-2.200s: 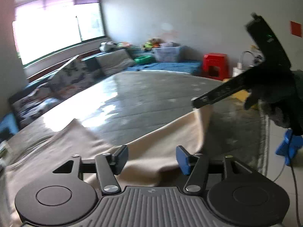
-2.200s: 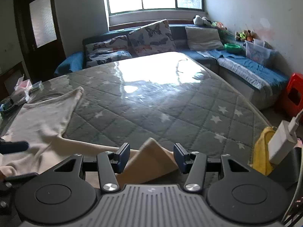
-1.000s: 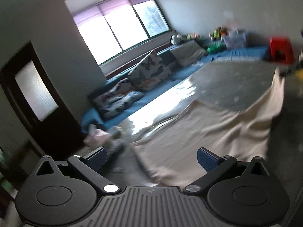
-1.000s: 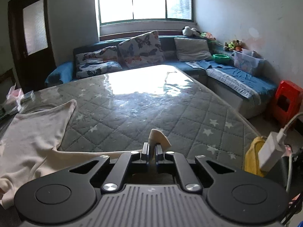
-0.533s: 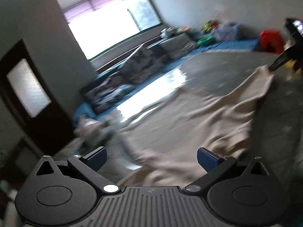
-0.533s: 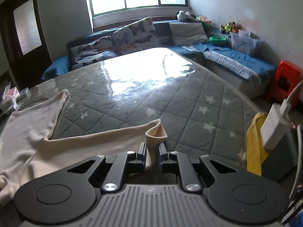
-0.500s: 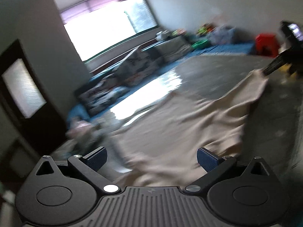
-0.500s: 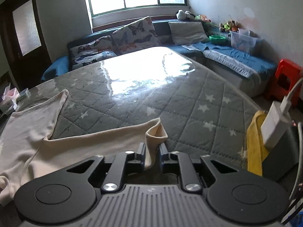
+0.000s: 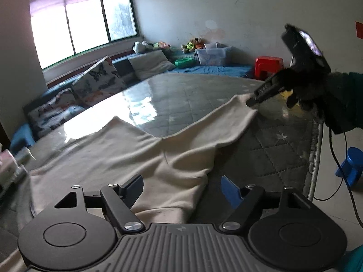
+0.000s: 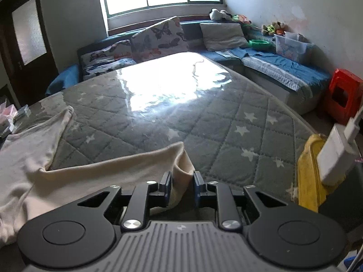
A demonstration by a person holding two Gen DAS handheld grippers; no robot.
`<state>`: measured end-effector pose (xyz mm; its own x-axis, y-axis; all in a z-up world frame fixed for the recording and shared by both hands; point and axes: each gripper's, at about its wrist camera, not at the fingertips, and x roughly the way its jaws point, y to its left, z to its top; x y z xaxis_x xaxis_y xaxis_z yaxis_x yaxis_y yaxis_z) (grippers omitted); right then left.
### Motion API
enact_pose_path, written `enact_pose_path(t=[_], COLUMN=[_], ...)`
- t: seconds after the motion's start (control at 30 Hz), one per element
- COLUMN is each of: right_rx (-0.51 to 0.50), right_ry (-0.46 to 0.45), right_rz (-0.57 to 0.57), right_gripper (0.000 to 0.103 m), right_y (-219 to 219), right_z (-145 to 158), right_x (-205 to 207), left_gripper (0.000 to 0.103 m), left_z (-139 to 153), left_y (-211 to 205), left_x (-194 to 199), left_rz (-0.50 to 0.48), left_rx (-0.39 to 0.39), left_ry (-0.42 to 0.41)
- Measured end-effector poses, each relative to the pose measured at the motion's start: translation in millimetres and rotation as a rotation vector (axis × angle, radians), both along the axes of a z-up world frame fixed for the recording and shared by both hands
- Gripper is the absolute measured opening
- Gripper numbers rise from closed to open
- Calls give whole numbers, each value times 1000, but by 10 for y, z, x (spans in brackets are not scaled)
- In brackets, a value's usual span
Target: Fold clothes
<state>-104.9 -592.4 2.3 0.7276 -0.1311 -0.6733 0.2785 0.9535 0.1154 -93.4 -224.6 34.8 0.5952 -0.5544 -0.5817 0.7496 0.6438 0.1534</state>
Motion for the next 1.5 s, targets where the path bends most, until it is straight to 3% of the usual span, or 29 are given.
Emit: enact_pose_path(t=[0.2, 0.27, 0.37, 0.53, 0.7, 0.8, 0.9, 1.1, 1.23, 1.5], right_rx=[-50, -61, -78, -179, -187, -164, -163, -161, -152, -102], right_ry=[32, 32, 18, -16, 1, 15, 11, -11, -37, 3], right_rz=[53, 52, 53, 81, 68, 58, 57, 82, 132, 208], right_gripper=[20, 10, 6, 6, 6, 7, 18, 19, 32, 33], right_y=[52, 46, 21, 75, 16, -35, -52, -8, 128, 425], right_z=[-44, -47, -5, 75, -10, -126, -105, 94, 232, 64], right_x=[119, 172, 263, 465, 684, 761, 792, 769, 755, 837], left_gripper=[76, 75, 75, 74, 75, 75, 75, 75, 75, 75], left_z=[-111, -136, -166, -243, -280, -277, -272, -262, -210, -102], left_y=[-52, -50, -42, -40, -10, 0, 9, 26, 60, 210], left_x=[41, 46, 66, 107, 133, 137, 138, 142, 146, 166], left_rz=[-20, -21, -25, -24, -24, -25, -25, -25, -12, 38], left_rx=[5, 4, 11, 25, 10, 3, -3, -17, -34, -76], left_ry=[29, 40, 56, 88, 111, 115, 118, 123, 120, 117])
